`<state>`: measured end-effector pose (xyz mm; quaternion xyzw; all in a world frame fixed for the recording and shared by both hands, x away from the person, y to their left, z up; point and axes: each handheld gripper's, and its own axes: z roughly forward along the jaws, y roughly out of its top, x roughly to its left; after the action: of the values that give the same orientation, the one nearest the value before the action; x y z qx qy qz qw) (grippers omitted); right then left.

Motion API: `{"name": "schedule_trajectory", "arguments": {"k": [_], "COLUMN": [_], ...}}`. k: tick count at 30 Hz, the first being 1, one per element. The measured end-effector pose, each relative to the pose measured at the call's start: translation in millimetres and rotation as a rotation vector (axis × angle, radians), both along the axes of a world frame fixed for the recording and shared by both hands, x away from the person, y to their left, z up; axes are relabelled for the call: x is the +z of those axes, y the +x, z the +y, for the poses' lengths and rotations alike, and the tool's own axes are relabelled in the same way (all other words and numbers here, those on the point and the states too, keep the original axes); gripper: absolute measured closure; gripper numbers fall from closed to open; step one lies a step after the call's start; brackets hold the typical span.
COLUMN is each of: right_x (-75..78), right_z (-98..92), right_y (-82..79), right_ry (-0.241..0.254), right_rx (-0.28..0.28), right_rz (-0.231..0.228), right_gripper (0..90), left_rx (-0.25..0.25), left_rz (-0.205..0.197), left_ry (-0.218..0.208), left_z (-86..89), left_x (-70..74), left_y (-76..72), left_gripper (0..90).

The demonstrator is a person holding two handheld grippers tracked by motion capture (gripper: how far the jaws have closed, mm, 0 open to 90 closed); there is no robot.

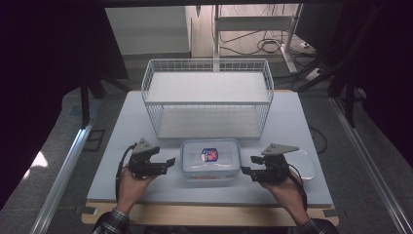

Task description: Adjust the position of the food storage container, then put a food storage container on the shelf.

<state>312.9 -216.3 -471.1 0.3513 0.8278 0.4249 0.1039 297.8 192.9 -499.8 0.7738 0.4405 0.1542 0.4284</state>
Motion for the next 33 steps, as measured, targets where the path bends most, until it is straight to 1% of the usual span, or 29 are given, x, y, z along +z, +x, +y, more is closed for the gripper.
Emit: {"name": "schedule_trajectory", "arguments": {"k": [1, 3, 5, 6, 8, 10, 14, 18, 20, 22, 25, 26, 27, 29, 31, 33], "right_x": [-0.7, -2.2, -3.8, -4.6, -6.2, -7.2, -7.5, -6.6, -5.7, -4.4, -1.4, -0.7, -0.1, 0.2, 0.4, 1.0], "right_z": [0.1, 0.5, 0.1, 0.2, 0.4, 0.9, 2.5, 5.3, 6.0, 6.9, 9.0, 10.1, 11.0, 13.4, 15.6, 17.5], "right_y": [0.0, -0.1, -0.2, -0.3, -0.5, -0.2, 1.6, 4.3, 5.8, 7.8, 11.3, 12.1, 13.4, 16.7, 19.8, 24.4], "right_ry": [0.001, 0.002, 0.007, 0.007, 0.008, 0.008, 0.011, 0.003, 0.002, 0.000, 0.003, 0.005, 0.004, 0.003, -0.006, 0.003], "right_rx": [0.000, -0.005, 0.001, 0.000, 0.003, 0.004, 0.018, 0.018, 0.016, 0.010, 0.015, 0.007, 0.005, 0.006, 0.008, 0.011], "right_rz": [-0.002, -0.003, -0.001, 0.002, 0.008, 0.012, 0.011, 0.010, 0.013, 0.018, 0.021, 0.022, 0.029, 0.054, 0.074, 0.109], "right_gripper": [32.5, 26.5, 23.2, 20.7, 19.4, 17.0, 13.7, 11.5, 10.6, 7.9, 4.3, 4.0, 3.5, 3.7, 6.1, 9.7], "left_rx": [-0.004, -0.015, -0.017, -0.018, -0.027, -0.025, -0.046, -0.056, -0.062, -0.060, -0.072, -0.075, -0.079, -0.093, -0.097, -0.097], "left_rz": [0.002, 0.002, 0.001, -0.004, -0.009, -0.024, -0.046, -0.044, -0.025, -0.015, 0.003, 0.011, 0.018, 0.036, 0.060, 0.070], "left_ry": [0.012, 0.028, 0.041, 0.040, 0.043, 0.044, 0.044, 0.039, 0.023, 0.017, 0.014, 0.018, 0.021, -0.006, -0.029, -0.033], "left_z": [-1.4, -3.8, -6.3, -7.0, -7.6, -7.0, -6.1, -7.4, -8.9, -10.8, -13.1, -14.1, -14.6, -14.9, -15.7, -16.2], "left_x": [-0.7, -1.9, -3.6, -4.4, -6.1, -6.9, -8.4, -8.7, -6.5, -4.2, -2.3, -1.8, -1.6, -1.3, -0.7, 0.5], "left_y": [-2.7, -7.6, -10.9, -11.9, -12.3, -11.6, -9.8, -7.8, -6.8, -6.1, -3.8, -2.8, -1.7, 1.1, 5.5, 10.0], "left_gripper": [10.8, 8.5, 6.2, 5.2, 4.4, 4.3, 3.9, 3.9, 4.0, 4.1, 3.7, 3.3, 3.0, 2.2, 2.6, 4.0]}}
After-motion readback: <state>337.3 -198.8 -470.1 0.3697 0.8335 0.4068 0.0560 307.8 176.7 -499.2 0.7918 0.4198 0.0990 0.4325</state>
